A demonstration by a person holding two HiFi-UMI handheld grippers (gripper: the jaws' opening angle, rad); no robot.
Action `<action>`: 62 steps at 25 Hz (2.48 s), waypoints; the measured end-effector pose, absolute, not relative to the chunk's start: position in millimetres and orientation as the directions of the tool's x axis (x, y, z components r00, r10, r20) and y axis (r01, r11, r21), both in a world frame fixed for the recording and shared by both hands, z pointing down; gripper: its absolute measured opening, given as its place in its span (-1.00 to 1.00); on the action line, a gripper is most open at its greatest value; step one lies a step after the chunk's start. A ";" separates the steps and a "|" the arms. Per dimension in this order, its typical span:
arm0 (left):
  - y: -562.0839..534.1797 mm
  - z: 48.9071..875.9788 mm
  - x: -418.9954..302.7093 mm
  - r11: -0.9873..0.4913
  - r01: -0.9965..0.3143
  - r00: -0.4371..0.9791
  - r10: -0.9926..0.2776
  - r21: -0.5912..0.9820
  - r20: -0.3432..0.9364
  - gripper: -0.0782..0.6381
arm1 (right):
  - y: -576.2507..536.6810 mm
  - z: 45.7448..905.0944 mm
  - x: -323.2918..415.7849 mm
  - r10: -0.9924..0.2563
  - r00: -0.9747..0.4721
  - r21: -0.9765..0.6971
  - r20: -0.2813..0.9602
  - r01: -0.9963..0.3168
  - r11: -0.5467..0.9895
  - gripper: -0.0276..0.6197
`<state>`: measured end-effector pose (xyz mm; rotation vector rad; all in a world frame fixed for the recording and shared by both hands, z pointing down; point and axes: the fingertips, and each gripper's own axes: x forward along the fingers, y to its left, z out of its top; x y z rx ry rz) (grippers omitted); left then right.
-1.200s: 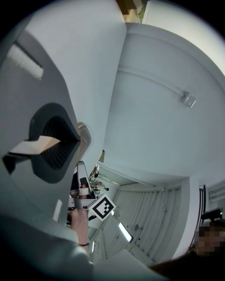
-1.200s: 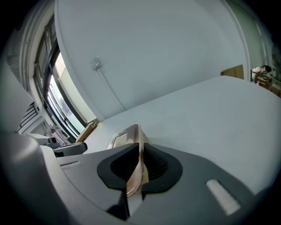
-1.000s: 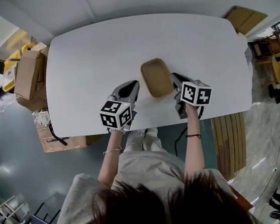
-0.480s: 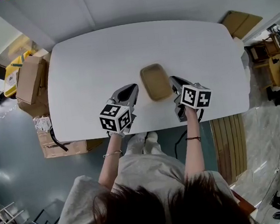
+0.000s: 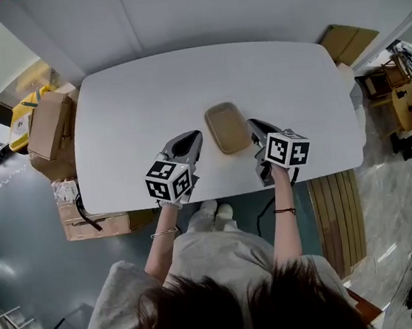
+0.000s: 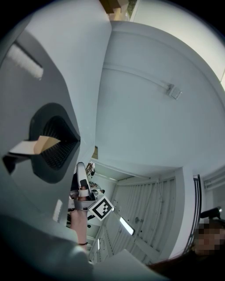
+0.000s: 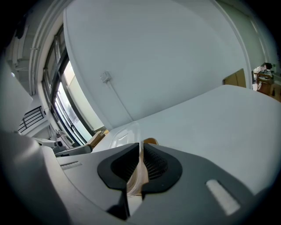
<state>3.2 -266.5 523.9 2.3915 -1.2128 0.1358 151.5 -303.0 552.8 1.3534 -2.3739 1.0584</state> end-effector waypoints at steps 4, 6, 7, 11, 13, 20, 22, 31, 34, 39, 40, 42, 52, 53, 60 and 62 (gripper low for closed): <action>-260.2 514.5 1.7 -0.525 -0.781 0.615 -0.741 0.337 0.271 -0.81 | -296.9 542.9 150.9 -0.671 -0.562 -0.481 0.484 -0.811 0.333 -0.78; -256.5 510.4 1.0 -0.533 -0.780 0.618 -0.740 0.328 0.264 -0.81 | -293.5 537.1 151.7 -0.678 -0.563 -0.480 0.473 -0.810 0.339 -0.78; -254.8 508.3 0.5 -0.537 -0.779 0.619 -0.741 0.324 0.261 -0.81 | -292.1 533.9 151.8 -0.681 -0.565 -0.480 0.465 -0.808 0.342 -0.78; -248.5 497.7 0.0 -0.551 -0.772 0.627 -0.741 0.318 0.239 -0.81 | -286.2 520.0 151.1 -0.692 -0.577 -0.484 0.435 -0.797 0.360 -0.78; -245.4 491.2 0.0 -0.560 -0.769 0.631 -0.741 0.308 0.229 -0.81 | -283.4 513.4 151.1 -0.696 -0.581 -0.483 0.422 -0.794 0.369 -0.78; -233.9 466.9 0.5 -0.586 -0.764 0.639 -0.744 0.272 0.193 -0.81 | -269.5 494.3 156.9 -0.707 -0.600 -0.484 0.375 -0.777 0.403 -0.77; -230.0 462.2 1.3 -0.592 -0.761 0.643 -0.744 0.264 0.184 -0.81 | -265.4 489.6 158.8 -0.710 -0.603 -0.480 0.363 -0.775 0.412 -0.77; -215.5 446.6 12.4 -0.612 -0.757 0.649 -0.744 0.230 0.156 -0.81 | -249.1 467.6 168.8 -0.724 -0.617 -0.478 0.309 -0.758 0.442 -0.77; -210.5 440.2 19.3 -0.621 -0.753 0.654 -0.743 0.217 0.144 -0.81 | -243.5 460.9 170.9 -0.724 -0.626 -0.480 0.290 -0.750 0.455 -0.77; -199.3 431.1 32.7 -0.638 -0.746 0.664 -0.736 0.191 0.133 -0.81 | -233.8 450.5 180.2 -0.724 -0.642 -0.495 0.252 -0.729 0.474 -0.77; -197.6 428.9 33.8 -0.640 -0.746 0.664 -0.736 0.186 0.129 -0.81 | -232.3 448.5 181.2 -0.725 -0.644 -0.494 0.246 -0.727 0.477 -0.77; -194.7 424.0 34.3 -0.641 -0.747 0.663 -0.739 0.179 0.120 -0.81 | -229.8 444.2 182.0 -0.725 -0.647 -0.491 0.235 -0.723 0.486 -0.77; -195.0 412.0 24.1 -0.625 -0.762 0.644 -0.759 0.170 0.093 -0.81 | -226.4 433.4 179.4 -0.725 -0.656 -0.475 0.211 -0.717 0.510 -0.78; -195.6 411.6 23.0 -0.624 -0.763 0.642 -0.761 0.170 0.092 -0.81 | -226.7 433.6 179.7 -0.726 -0.653 -0.473 0.214 -0.720 0.508 -0.78; -195.9 409.0 23.0 -0.620 -0.767 0.638 -0.765 0.166 0.086 -0.81 | -225.8 434.4 181.1 -0.728 -0.650 -0.468 0.218 -0.724 0.506 -0.78; -196.2 408.3 23.3 -0.620 -0.767 0.638 -0.766 0.165 0.085 -0.81 | -226.1 434.2 180.8 -0.727 -0.651 -0.468 0.217 -0.723 0.508 -0.78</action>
